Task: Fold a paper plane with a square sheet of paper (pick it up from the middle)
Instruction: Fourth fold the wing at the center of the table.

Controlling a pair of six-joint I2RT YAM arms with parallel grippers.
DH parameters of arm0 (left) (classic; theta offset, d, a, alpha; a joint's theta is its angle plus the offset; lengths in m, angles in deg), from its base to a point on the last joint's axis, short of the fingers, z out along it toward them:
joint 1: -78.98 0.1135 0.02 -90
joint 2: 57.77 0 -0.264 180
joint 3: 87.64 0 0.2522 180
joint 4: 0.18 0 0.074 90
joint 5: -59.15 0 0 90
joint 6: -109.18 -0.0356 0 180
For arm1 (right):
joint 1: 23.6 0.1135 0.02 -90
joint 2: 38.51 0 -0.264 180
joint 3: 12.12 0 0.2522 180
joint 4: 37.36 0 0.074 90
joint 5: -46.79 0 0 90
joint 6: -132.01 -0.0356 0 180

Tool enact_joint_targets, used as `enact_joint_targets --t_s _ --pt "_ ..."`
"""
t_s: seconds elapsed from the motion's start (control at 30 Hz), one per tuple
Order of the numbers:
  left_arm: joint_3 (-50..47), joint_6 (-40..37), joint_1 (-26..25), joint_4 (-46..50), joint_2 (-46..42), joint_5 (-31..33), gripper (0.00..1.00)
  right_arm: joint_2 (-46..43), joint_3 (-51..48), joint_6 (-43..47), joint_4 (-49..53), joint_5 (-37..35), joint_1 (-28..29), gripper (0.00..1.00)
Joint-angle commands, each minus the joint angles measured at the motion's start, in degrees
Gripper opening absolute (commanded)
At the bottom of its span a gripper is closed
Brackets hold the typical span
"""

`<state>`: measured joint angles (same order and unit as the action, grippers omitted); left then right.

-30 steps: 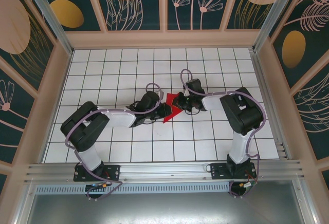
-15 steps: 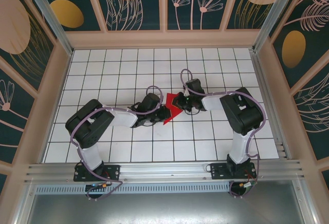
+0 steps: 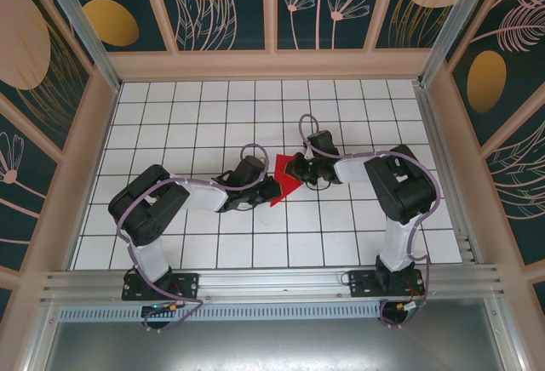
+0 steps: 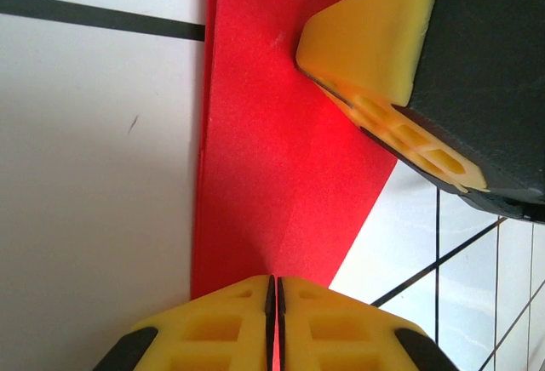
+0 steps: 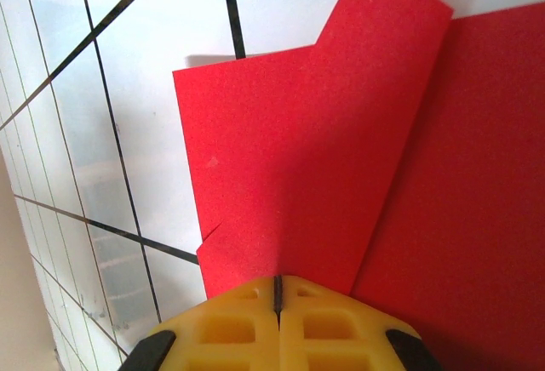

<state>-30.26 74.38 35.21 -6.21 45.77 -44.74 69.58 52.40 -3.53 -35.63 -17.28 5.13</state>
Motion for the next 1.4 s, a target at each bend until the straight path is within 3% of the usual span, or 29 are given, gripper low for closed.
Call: enact_joint_targets --t_s 0.0,0.23,0.5,0.7,1.1,1.37 --pt "-1.95 0.48 0.18 3.25 -0.01 0.32 0.14 5.28 -1.28 0.20 8.14 -7.90 0.19 0.00" --pt "-4.07 0.07 0.20 5.33 -0.68 0.70 0.10 5.53 -1.21 0.37 8.55 -7.90 0.19 0.00" --pt "-1.39 -0.41 0.14 1.68 -6.76 -0.62 0.13 5.66 -1.02 0.61 8.86 -7.91 0.19 0.00" --pt "-0.90 0.16 -0.78 1.23 -5.65 -3.02 0.11 6.29 -0.79 0.71 9.06 -8.00 0.22 0.00" --pt "-3.67 2.02 -1.05 3.89 -2.52 0.15 0.10 6.73 -0.97 1.22 9.79 -8.09 0.19 0.00" --pt "-6.36 3.38 -1.00 1.97 -2.93 -1.02 0.11 6.65 -1.18 1.20 10.03 -8.31 0.19 0.00"
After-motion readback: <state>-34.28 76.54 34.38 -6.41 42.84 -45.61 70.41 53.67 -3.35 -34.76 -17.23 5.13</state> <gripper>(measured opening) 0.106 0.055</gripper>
